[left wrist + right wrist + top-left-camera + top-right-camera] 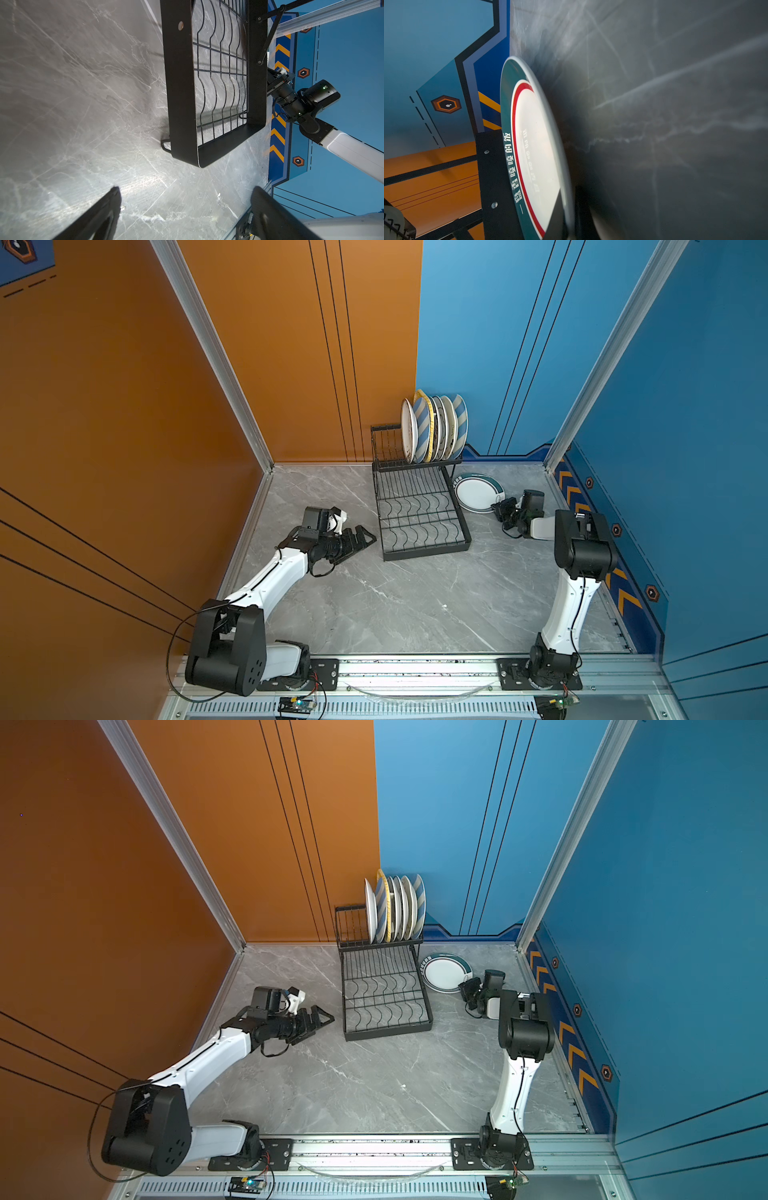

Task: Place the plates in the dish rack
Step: 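Grip the edge of the green-rimmed plate with the right gripper, then lift the green-rimmed plate upright and carry it toward the left gripper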

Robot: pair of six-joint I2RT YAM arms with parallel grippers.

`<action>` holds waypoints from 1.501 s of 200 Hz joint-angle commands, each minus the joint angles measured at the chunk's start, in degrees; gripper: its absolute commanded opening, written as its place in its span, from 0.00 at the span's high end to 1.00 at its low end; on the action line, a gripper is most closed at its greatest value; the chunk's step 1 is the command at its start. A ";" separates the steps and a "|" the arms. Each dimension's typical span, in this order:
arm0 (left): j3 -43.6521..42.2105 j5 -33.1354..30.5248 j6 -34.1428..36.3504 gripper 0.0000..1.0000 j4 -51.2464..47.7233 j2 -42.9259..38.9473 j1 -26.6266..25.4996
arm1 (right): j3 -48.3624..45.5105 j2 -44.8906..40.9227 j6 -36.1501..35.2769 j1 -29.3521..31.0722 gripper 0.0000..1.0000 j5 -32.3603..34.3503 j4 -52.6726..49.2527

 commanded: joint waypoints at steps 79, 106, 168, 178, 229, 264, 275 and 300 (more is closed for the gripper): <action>1.59 1.14 0.97 0.02 -0.15 -0.14 -0.26 | -4.03 -16.88 -4.58 -1.44 1.00 0.18 -7.64; 1.59 2.16 1.22 0.02 -0.09 -0.65 -0.31 | -6.42 -22.97 -6.83 -1.44 1.00 -0.21 -12.03; 1.43 4.18 1.45 0.02 -0.09 -1.60 -1.02 | -11.46 -37.42 -11.95 -1.42 1.00 -2.03 -24.53; 1.59 4.53 1.65 0.02 -0.12 -1.44 -1.26 | -12.16 -39.60 -12.76 -1.28 1.00 -2.66 -26.57; 3.44 6.85 2.33 0.02 0.21 -0.63 -2.69 | -14.45 -50.29 -17.62 3.14 1.00 -3.77 -38.04; 4.37 9.14 1.41 0.01 2.53 -0.23 -3.53 | -15.52 -55.72 -18.95 9.76 1.00 -3.86 -41.88; 4.15 10.27 0.35 0.00 4.86 0.05 -3.70 | -15.63 -56.36 -19.13 12.33 1.00 -3.91 -41.99; 4.23 12.59 -1.72 0.03 8.85 0.87 -4.02 | -15.97 -55.75 -19.07 16.99 1.00 -5.41 -39.88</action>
